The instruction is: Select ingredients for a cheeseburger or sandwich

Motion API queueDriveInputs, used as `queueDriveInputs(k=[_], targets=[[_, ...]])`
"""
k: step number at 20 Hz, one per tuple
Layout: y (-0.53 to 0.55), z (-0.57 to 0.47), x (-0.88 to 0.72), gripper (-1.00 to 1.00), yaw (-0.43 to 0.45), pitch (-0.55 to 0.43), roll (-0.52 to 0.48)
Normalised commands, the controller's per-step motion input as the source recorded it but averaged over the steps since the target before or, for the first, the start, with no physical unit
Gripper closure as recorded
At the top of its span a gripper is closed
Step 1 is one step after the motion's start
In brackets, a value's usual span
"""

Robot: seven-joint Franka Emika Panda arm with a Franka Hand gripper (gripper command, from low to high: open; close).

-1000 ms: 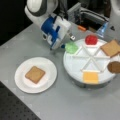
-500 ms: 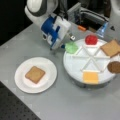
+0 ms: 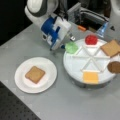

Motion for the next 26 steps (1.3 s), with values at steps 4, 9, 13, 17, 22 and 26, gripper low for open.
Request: queueDriveInputs(k=[4, 9, 13, 17, 22, 26], targets=[[-0.06, -0.07, 0.23, 1.00, -0.029, -0.031, 0.097], [-0.05, -0.07, 0.23, 1.00, -0.027, -0.026, 0.097], [-0.03, -0.06, 0.23, 1.00, -0.025, -0.021, 0.097], [-0.03, -0.05, 0.22, 1.00, -0.025, -0.018, 0.091], [-0.07, -0.04, 0.20, 1.00, -0.020, -0.011, 0.075], [-0.15, -0.01, 0.17, 1.00, -0.004, 0.015, 0.036]])
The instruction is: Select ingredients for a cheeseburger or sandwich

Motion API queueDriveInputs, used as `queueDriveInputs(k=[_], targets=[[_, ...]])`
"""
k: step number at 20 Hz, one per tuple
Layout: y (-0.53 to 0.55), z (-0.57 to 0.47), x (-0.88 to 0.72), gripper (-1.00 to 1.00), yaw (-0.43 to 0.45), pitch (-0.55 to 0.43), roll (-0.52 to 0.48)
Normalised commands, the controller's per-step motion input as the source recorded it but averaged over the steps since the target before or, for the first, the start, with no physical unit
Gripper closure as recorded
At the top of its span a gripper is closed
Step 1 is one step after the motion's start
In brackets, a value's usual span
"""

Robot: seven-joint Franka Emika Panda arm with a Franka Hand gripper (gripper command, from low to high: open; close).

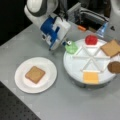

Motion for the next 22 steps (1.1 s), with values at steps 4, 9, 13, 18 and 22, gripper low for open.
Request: queueDriveInputs(k=[4, 9, 13, 18, 22], targets=[[-0.24, 0.10, 0.13, 1.00, 0.030, 0.075, 0.000], [-0.17, 0.16, 0.11, 1.00, 0.078, 0.128, -0.026], [-0.14, 0.29, 0.13, 1.00, 0.099, 0.154, -0.070], [-0.11, 0.40, 0.15, 1.00, 0.118, 0.147, -0.129], [-0.08, 0.34, 0.16, 1.00, 0.186, 0.137, -0.199]])
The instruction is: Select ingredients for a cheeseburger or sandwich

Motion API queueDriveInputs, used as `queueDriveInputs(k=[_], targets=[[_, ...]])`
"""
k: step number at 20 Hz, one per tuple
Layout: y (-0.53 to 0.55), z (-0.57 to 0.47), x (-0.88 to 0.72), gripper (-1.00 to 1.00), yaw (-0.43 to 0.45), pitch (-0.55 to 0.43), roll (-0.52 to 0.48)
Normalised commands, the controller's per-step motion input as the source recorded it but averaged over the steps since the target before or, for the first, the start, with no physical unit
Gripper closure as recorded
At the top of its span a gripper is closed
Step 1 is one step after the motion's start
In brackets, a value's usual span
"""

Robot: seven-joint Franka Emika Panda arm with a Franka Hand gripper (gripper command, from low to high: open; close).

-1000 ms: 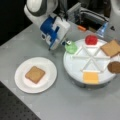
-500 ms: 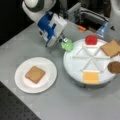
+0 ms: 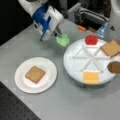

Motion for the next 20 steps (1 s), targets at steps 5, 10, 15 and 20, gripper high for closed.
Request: queueDriveInputs(k=[5, 10, 15, 20], targets=[[-0.04, 0.18, 0.20, 1.00, 0.199, 0.130, -0.224], [-0.01, 0.14, 0.35, 1.00, 0.179, 0.094, -0.393], [0.02, 0.09, 0.45, 1.00, 0.098, 0.043, -0.486], [-0.01, 0.03, 0.42, 1.00, 0.062, 0.041, -0.404]])
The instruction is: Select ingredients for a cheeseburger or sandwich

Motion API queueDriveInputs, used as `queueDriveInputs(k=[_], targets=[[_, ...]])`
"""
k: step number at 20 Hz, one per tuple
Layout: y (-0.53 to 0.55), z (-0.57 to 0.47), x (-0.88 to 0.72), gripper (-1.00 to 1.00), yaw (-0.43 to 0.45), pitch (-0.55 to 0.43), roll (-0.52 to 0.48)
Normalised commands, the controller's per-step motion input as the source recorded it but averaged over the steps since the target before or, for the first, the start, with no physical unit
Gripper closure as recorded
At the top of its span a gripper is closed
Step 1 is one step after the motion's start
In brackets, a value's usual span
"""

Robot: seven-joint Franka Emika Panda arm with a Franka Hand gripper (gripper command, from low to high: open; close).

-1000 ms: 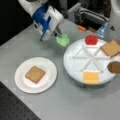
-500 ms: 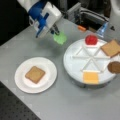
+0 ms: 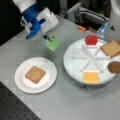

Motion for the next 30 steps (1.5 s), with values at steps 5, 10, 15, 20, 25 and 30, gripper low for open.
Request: queueDriveInputs(k=[5, 10, 15, 20, 25, 30], targets=[[-0.09, -0.03, 0.34, 1.00, 0.078, 0.018, -0.323], [-0.19, -0.18, 0.36, 1.00, 0.114, -0.006, -0.309], [-0.31, -0.25, 0.41, 1.00, 0.224, 0.057, -0.210], [-0.34, -0.10, 0.46, 1.00, 0.317, 0.085, -0.049], [-0.32, -0.03, 0.46, 1.00, 0.324, 0.048, 0.034], [-0.28, 0.03, 0.39, 1.00, 0.315, 0.074, 0.086]])
